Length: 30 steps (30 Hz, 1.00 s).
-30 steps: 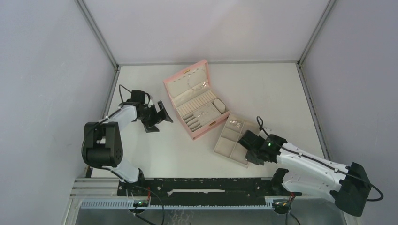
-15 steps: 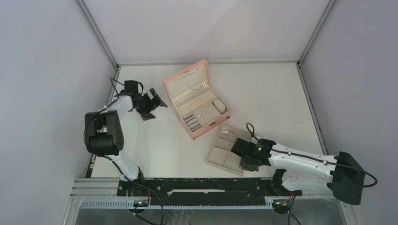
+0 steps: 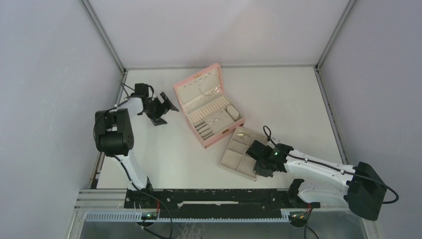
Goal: Organize the mixed jewelry
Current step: Insert the compartment layer into the jewelry box.
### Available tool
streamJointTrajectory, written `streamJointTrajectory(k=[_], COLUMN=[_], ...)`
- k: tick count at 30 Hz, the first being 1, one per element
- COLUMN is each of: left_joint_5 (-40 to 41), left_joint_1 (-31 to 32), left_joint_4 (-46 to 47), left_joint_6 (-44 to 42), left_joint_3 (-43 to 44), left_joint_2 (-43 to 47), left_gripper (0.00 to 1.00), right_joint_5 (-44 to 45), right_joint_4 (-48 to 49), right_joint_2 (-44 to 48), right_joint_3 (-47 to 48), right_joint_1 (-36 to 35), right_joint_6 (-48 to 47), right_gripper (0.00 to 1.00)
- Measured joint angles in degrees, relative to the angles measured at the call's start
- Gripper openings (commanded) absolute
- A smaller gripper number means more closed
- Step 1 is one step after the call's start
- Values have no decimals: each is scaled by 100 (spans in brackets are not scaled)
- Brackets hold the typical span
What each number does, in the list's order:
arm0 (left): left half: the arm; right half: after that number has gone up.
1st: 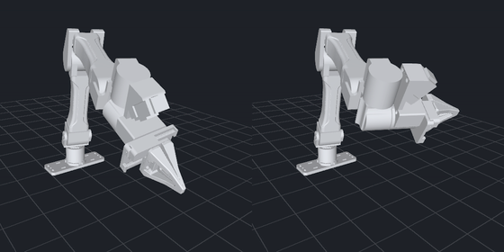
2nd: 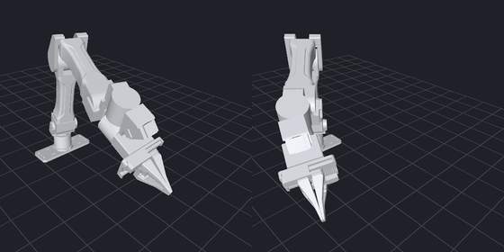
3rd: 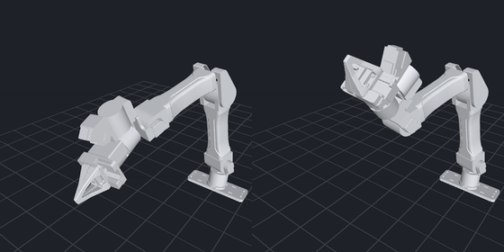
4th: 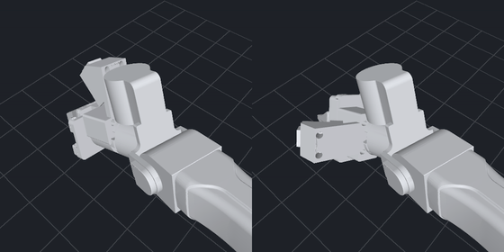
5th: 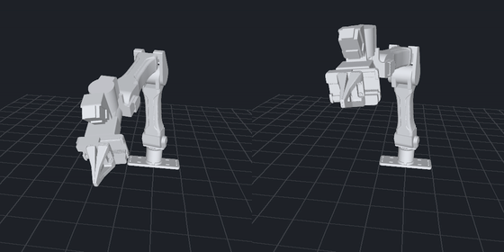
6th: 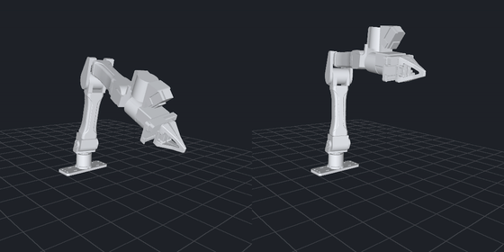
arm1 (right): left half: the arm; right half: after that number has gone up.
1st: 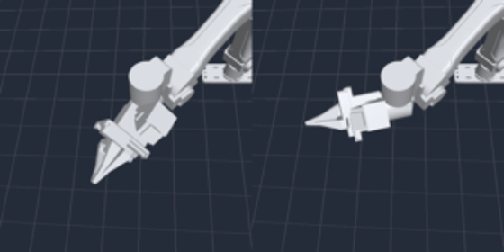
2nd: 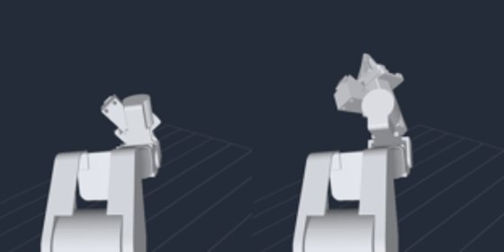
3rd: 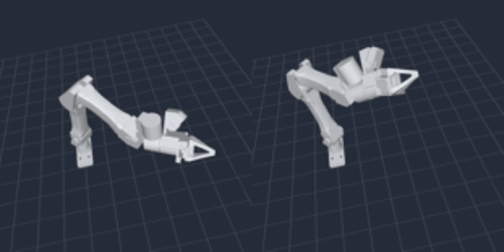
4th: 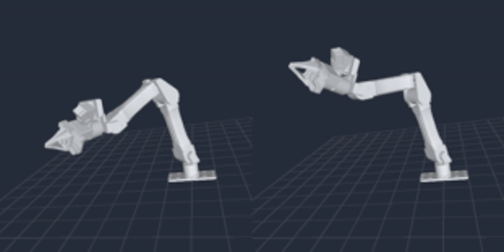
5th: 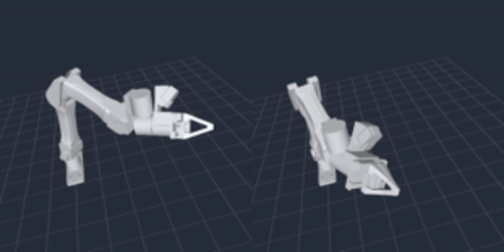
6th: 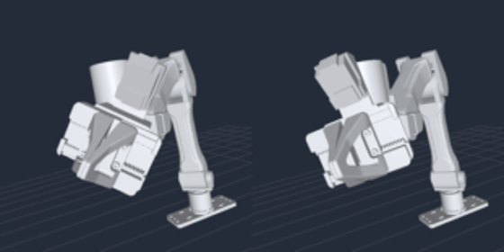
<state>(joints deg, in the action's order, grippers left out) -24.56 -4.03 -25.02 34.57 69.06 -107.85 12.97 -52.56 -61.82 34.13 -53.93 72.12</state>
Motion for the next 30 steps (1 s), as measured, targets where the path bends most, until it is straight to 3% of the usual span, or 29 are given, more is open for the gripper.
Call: streamJointTrajectory(k=[11,19,30], left_joint_5=[-219,-374,-439], left_joint_1=[52,129,129], left_joint_4=[111,273,212], left_joint_6=[-2,-4,-7], left_joint_3=[-4,-105,-691], left_joint_2=[-72,-72,380], left_gripper=[100,100,100], right_joint_5=[-4,-173,0], right_joint_4=[142,487,1137], right_joint_2=[-39,-90,-946], right_joint_3=[0,-2,308], right_joint_1=[503,1449,1945], right_joint_6=[-289,-929,-1355], right_gripper=[0,0,0])
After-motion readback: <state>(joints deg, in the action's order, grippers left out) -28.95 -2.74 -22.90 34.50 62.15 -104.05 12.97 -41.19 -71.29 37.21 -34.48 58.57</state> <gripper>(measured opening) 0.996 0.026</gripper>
